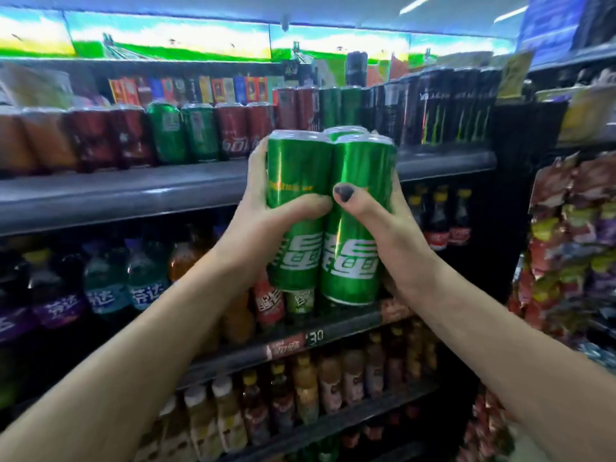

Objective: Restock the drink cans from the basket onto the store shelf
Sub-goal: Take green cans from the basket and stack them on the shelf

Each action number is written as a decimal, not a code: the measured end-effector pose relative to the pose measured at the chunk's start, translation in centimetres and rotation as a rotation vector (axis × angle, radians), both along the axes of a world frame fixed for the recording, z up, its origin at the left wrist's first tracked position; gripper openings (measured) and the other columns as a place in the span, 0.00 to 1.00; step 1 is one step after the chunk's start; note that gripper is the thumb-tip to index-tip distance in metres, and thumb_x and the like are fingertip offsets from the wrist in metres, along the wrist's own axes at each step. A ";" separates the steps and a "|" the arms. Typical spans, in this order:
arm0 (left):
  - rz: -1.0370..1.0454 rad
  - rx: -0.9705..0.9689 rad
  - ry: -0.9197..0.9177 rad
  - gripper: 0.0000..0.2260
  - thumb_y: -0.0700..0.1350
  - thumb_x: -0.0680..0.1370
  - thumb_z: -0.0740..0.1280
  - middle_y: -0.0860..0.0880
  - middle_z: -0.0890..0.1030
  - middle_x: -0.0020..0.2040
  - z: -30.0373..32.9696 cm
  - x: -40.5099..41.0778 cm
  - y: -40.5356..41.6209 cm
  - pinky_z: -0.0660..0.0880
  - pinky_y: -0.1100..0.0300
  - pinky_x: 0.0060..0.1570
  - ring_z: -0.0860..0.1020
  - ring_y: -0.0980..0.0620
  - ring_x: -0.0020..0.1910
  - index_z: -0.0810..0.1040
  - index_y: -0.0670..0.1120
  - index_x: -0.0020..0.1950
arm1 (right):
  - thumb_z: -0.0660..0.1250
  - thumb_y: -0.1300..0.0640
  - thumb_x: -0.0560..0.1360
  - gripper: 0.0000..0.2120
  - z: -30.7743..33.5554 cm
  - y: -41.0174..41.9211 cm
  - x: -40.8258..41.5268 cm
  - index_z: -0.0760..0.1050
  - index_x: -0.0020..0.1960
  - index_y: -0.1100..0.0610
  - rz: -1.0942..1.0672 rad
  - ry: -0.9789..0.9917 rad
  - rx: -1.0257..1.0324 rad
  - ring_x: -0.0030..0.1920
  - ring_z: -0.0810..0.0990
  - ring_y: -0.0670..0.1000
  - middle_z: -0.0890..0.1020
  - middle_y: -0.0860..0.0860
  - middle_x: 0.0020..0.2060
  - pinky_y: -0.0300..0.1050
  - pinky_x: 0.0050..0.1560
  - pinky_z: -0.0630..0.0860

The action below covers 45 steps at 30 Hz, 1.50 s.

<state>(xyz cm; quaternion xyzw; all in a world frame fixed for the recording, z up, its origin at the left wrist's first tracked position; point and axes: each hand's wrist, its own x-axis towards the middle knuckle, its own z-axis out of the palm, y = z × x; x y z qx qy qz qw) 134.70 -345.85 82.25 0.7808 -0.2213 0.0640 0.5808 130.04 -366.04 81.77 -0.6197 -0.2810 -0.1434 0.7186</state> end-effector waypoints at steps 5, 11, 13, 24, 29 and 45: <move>-0.040 -0.311 -0.205 0.35 0.43 0.70 0.76 0.43 0.85 0.58 4.8 -1.3 -2.5 0.84 0.46 0.51 0.87 0.44 0.53 0.66 0.47 0.74 | 0.76 0.44 0.65 0.46 4.4 0.8 2.6 0.61 0.78 0.53 -0.045 -0.013 0.021 0.62 0.83 0.51 0.85 0.47 0.56 0.60 0.69 0.75; -0.064 -0.279 -0.268 0.35 0.48 0.69 0.77 0.40 0.83 0.60 10.8 2.5 -2.0 0.83 0.39 0.54 0.86 0.41 0.53 0.66 0.47 0.72 | 0.76 0.48 0.71 0.39 10.1 1.4 7.0 0.64 0.75 0.60 -0.026 -0.109 0.030 0.63 0.81 0.64 0.79 0.63 0.65 0.68 0.63 0.78; -0.085 -0.266 -0.277 0.28 0.46 0.72 0.74 0.43 0.84 0.55 12.3 3.8 -2.2 0.83 0.39 0.53 0.87 0.42 0.51 0.67 0.49 0.68 | 0.76 0.50 0.72 0.38 11.7 1.4 9.0 0.64 0.75 0.63 0.021 -0.118 0.019 0.64 0.80 0.68 0.76 0.69 0.67 0.71 0.61 0.78; -0.033 -0.245 -0.119 0.27 0.50 0.75 0.75 0.42 0.85 0.53 14.9 12.6 -5.4 0.83 0.43 0.52 0.86 0.42 0.49 0.70 0.43 0.69 | 0.79 0.43 0.69 0.42 15.6 -2.2 19.3 0.65 0.76 0.58 0.113 -0.007 -0.162 0.60 0.84 0.65 0.81 0.64 0.63 0.65 0.57 0.81; -0.054 -0.296 -0.033 0.31 0.48 0.78 0.73 0.36 0.83 0.59 14.1 15.5 -6.3 0.83 0.41 0.51 0.86 0.38 0.52 0.67 0.40 0.76 | 0.80 0.44 0.68 0.43 15.0 -3.5 21.8 0.65 0.76 0.54 0.101 0.014 -0.192 0.55 0.86 0.61 0.83 0.61 0.60 0.60 0.51 0.84; 0.062 -0.122 -0.097 0.43 0.49 0.75 0.76 0.40 0.83 0.63 11.5 18.5 -7.1 0.83 0.41 0.56 0.86 0.42 0.57 0.51 0.51 0.81 | 0.77 0.47 0.74 0.42 12.5 -6.1 25.1 0.57 0.81 0.48 0.015 0.028 -0.321 0.52 0.86 0.44 0.84 0.49 0.59 0.40 0.48 0.83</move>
